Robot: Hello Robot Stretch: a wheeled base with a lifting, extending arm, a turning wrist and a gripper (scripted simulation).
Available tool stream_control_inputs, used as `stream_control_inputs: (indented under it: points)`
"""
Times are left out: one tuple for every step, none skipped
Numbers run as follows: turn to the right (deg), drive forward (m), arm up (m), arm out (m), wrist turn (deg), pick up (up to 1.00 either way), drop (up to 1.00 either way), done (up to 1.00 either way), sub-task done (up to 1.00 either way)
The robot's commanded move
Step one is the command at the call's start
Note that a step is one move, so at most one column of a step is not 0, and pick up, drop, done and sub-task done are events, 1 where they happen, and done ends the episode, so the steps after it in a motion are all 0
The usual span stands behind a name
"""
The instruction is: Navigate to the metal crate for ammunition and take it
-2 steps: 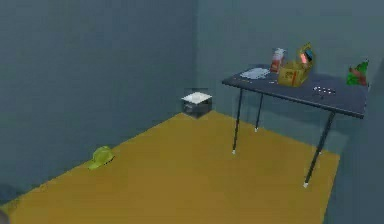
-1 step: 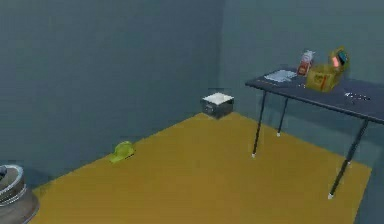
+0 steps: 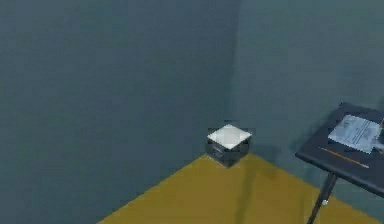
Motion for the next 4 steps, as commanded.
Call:
stream_control_inputs:
  points:
    - [0.0, 0.75, 0.0, 0.0, 0.0, 0.0, 0.0, 0.0, 0.0]
    - [-45.0, 0.0, 0.0, 0.0, 0.0, 0.0, 0.0, 0.0, 0.0]
    - [-21.0, 0.0, 0.0, 0.0, 0.0, 0.0, 0.0, 0.0, 0.0]
    - [45.0, 0.0, 0.0, 0.0, 0.0, 0.0, 0.0, 0.0, 0.0]
